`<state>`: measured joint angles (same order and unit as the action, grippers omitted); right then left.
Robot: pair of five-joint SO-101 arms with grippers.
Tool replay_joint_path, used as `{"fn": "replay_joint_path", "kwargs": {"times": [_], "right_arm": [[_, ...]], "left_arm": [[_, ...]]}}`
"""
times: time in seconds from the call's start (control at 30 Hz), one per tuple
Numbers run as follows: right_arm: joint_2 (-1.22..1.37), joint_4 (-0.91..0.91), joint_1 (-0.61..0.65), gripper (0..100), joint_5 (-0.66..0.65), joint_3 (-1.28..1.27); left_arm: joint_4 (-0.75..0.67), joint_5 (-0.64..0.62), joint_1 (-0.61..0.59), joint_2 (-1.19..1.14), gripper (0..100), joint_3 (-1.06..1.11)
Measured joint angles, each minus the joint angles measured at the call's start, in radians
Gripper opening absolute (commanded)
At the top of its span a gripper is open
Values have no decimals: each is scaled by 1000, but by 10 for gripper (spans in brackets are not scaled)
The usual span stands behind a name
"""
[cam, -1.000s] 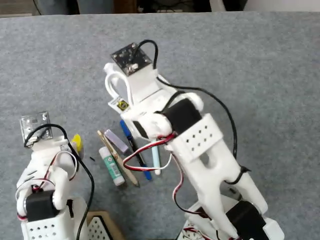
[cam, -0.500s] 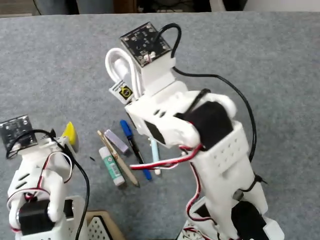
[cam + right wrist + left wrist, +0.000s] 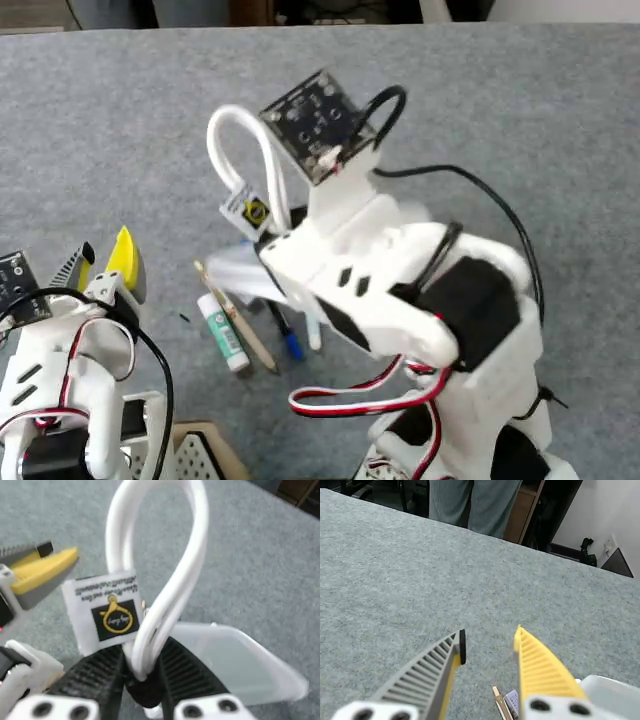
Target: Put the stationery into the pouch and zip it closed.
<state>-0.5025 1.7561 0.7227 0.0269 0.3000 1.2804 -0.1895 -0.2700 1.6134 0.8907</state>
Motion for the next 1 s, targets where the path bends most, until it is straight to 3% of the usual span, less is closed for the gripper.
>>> {"fn": "replay_joint_path", "kwargs": {"times": [0.3, 0.57, 0.8, 1.0], "right_arm": [[-20, -34, 0, 11, 0, -101], [-20, -224, -64, 11, 2, -101], [-20, -381, -89, 11, 103, -87], [-20, -488, -203, 11, 138, -31]], "left_arm": [[0, 0, 0, 0, 180, 0], [8, 0, 0, 0, 184, 2], [8, 0, 0, 0, 183, 23], [8, 0, 15, 0, 184, 23]]}}
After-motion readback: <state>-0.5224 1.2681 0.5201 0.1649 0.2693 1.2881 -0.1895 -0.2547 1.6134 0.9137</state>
